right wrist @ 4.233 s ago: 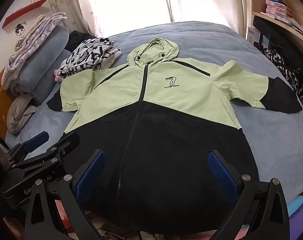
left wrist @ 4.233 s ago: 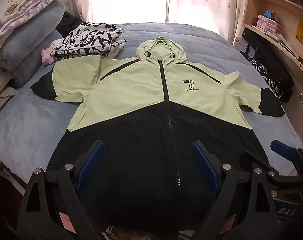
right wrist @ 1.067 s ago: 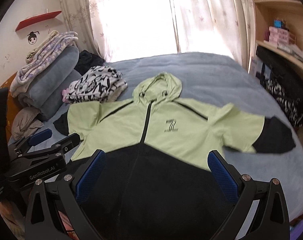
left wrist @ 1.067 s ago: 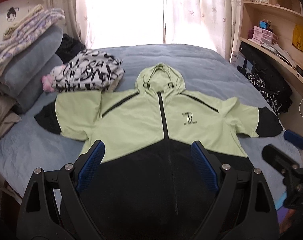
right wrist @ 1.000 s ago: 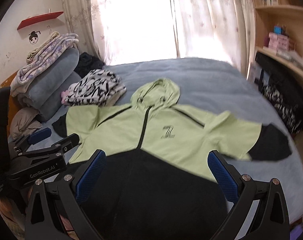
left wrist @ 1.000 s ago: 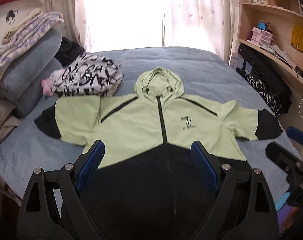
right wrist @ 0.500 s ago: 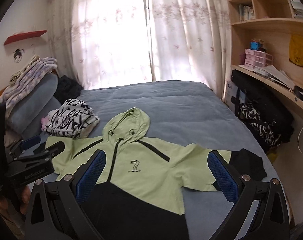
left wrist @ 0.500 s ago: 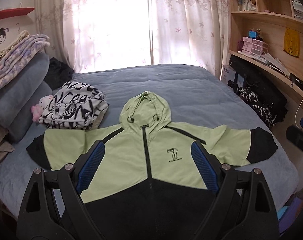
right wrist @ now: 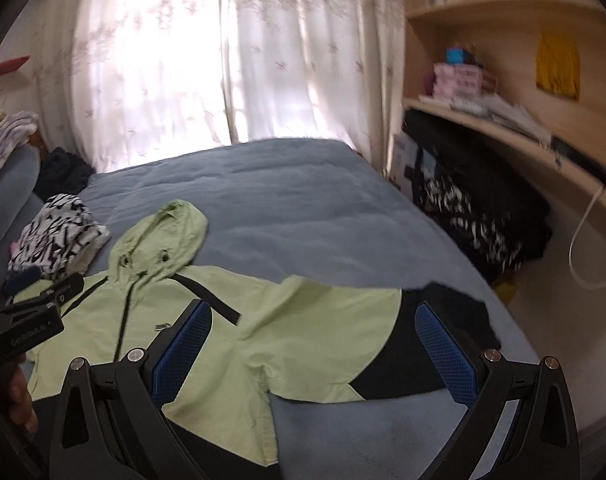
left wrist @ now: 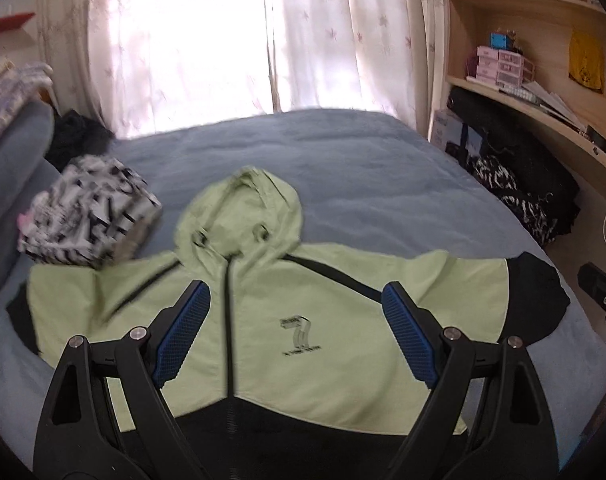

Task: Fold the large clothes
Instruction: 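Move the right tool to the black cuff of the sleeve nearest it, then grasp the black sleeve cuff with the right tool and lift it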

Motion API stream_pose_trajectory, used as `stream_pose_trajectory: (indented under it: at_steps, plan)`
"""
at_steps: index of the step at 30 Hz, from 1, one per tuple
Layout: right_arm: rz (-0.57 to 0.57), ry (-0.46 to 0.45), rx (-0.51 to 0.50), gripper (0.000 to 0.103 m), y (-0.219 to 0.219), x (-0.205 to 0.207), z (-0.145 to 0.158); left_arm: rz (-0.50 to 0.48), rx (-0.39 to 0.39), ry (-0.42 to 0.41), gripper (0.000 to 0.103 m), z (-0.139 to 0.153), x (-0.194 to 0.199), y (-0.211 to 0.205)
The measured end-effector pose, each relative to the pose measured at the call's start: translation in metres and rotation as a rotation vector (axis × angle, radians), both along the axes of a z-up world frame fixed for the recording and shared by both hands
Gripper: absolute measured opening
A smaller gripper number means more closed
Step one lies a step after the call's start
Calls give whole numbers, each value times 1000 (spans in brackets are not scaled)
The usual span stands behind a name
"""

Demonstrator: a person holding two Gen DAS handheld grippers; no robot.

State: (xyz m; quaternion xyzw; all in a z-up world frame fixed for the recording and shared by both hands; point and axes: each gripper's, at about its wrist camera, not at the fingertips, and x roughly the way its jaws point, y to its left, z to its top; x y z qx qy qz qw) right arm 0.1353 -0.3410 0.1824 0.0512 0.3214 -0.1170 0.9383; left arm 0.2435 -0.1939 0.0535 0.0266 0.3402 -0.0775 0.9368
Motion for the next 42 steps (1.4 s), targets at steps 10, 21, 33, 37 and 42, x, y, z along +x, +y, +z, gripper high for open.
stream_pose_trajectory:
  at_steps: [10, 21, 33, 37, 42]
  plan:
    - [-336, 147, 250, 100, -170, 16, -162, -57, 18, 108, 80, -112, 54, -89]
    - [-486, 167, 607, 94, -289, -7, -279, -67, -11, 244, 71, -180, 91, -153]
    - [-502, 40, 700, 19, -300, 34, -286, -142, -109, 271, 71, -173, 79, -147]
    - [-350, -88, 592, 16, -246, 31, -212, -126, -119, 227, 71, -149, 65, -121]
    - [-1, -234, 481, 13, -134, 47, -110, -38, -101, 144, 71, -112, 47, -56]
